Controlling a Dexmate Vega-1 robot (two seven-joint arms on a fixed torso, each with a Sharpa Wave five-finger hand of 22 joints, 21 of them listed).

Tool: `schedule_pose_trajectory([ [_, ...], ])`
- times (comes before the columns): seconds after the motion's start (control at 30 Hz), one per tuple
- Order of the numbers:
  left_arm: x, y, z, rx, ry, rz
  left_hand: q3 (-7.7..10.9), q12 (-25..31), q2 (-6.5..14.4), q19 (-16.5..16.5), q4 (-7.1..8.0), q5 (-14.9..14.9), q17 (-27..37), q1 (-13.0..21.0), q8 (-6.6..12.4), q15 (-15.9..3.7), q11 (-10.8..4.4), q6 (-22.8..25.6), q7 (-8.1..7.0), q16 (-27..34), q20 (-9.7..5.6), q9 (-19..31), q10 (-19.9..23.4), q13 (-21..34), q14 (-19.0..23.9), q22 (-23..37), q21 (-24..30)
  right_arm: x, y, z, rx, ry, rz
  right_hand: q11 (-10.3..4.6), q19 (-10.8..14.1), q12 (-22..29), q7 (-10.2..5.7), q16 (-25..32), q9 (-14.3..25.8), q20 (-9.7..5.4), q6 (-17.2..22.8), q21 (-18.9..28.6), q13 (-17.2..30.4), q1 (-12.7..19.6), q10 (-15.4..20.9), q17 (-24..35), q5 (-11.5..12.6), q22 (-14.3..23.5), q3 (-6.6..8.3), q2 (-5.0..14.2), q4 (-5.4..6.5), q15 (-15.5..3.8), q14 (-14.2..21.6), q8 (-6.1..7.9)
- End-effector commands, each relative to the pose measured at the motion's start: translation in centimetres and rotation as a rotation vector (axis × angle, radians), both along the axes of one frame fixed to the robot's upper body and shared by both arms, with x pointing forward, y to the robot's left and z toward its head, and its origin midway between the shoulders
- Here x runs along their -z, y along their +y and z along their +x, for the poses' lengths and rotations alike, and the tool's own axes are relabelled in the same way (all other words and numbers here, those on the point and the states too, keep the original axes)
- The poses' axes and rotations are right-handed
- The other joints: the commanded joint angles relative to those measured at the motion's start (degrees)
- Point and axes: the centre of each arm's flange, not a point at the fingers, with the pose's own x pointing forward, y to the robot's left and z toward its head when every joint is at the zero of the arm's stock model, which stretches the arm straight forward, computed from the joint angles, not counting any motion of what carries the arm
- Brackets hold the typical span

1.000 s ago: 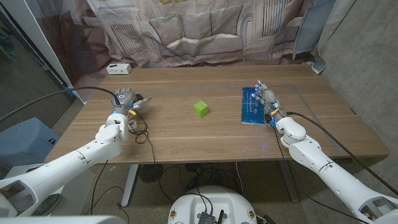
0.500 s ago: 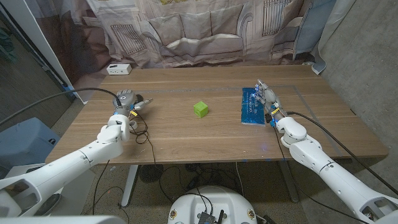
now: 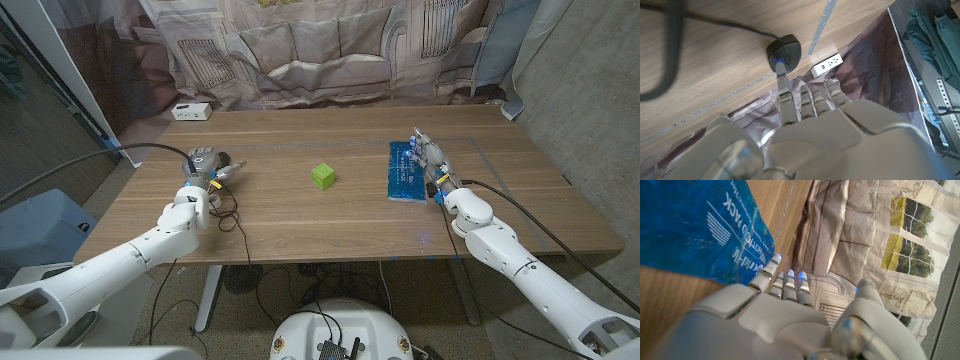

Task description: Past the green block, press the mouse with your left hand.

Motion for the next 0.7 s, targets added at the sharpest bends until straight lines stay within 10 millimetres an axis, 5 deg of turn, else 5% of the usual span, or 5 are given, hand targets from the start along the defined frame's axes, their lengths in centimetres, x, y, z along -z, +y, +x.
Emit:
schedule_pose_trajectory([
  [0.03,0.37,-0.04,0.02,-0.006,0.008,0.006,-0.25,0.3,0.2,0.6,-0.07,0.4,0.2,0.0,-0.1,-0.09,0.04,0.4,-0.11,0.4,0.16,0.2,0.3,0.0,0.3,0.1,-0.1,-0.11,-0.13,-0.27,0.002,-0.017,0.005,0.16,0.0,-0.2,-0.02,0.2,0.2,0.34,0.7,-0.2,0.2,-0.1,0.6,0.1,0.1,0.1,-0.03,0.52,-0.03,0.28,0.4,-0.04],
  [0.7,0.91,-0.15,0.55,-0.005,0.019,-0.005,-0.2,0.3,0.5,0.7,-0.21,0.4,0.1,0.3,-0.3,-0.16,0.09,0.5,-0.33,0.3,0.14,0.2,0.3,0.0,0.4,0.1,-0.1,-0.5,-0.31,-0.82,0.01,-0.034,0.006,0.12,0.0,-0.2,-0.05,0.2,0.2,0.43,0.7,-0.3,0.2,-0.2,0.6,0.0,0.1,0.2,-0.15,0.51,-0.07,0.3,0.5,-0.08],
])
